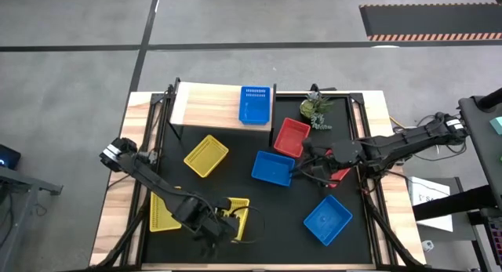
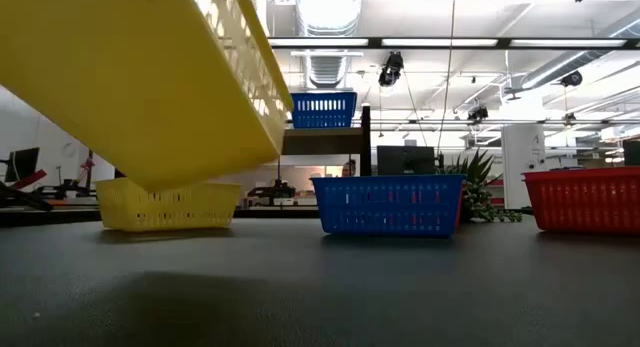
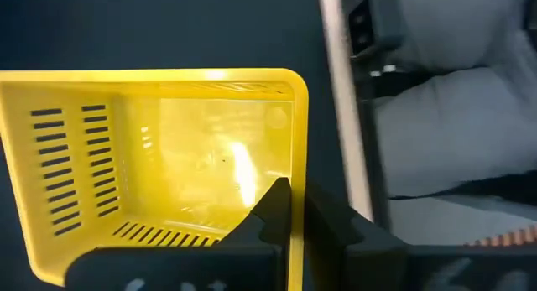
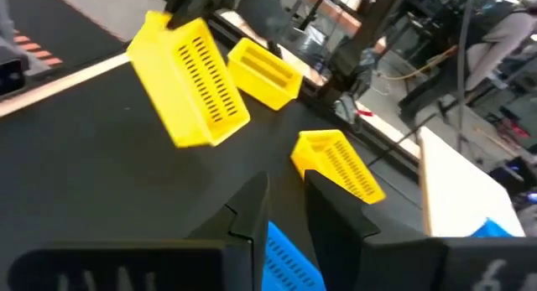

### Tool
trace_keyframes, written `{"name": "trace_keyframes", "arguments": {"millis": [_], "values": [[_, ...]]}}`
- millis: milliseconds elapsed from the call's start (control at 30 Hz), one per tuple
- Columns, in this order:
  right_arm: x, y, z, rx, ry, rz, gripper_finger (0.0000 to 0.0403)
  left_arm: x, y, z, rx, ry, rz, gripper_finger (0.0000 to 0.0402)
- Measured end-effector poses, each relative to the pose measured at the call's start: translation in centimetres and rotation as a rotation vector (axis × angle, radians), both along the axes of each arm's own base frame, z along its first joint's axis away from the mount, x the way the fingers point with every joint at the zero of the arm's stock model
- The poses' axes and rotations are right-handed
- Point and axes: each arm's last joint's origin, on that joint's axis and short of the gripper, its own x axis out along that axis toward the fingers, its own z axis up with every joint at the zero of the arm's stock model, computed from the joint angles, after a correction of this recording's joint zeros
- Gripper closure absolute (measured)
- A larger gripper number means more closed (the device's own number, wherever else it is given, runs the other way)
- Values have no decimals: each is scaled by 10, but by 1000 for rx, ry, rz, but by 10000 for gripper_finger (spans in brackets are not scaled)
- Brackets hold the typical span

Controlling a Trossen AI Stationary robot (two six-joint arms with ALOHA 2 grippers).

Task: Stack baskets on shelf by color
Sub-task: Put the bottom right yellow bin on the shelf

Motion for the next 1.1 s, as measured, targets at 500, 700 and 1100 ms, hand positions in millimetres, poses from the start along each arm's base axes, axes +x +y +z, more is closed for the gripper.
{"name": "trace_keyframes", "arguments": {"millis": [500, 700, 1100], "values": [[-3, 0, -5, 73, 12, -21, 344, -21, 14, 67, 11, 83, -14, 401], [-3, 0, -5, 75, 15, -22, 344, -35, 29, 74, 150, 181, 18, 401], [-3, 0, -6, 78, 19, -24, 345, -37, 57, 81, 267, 166, 77, 401]]}}
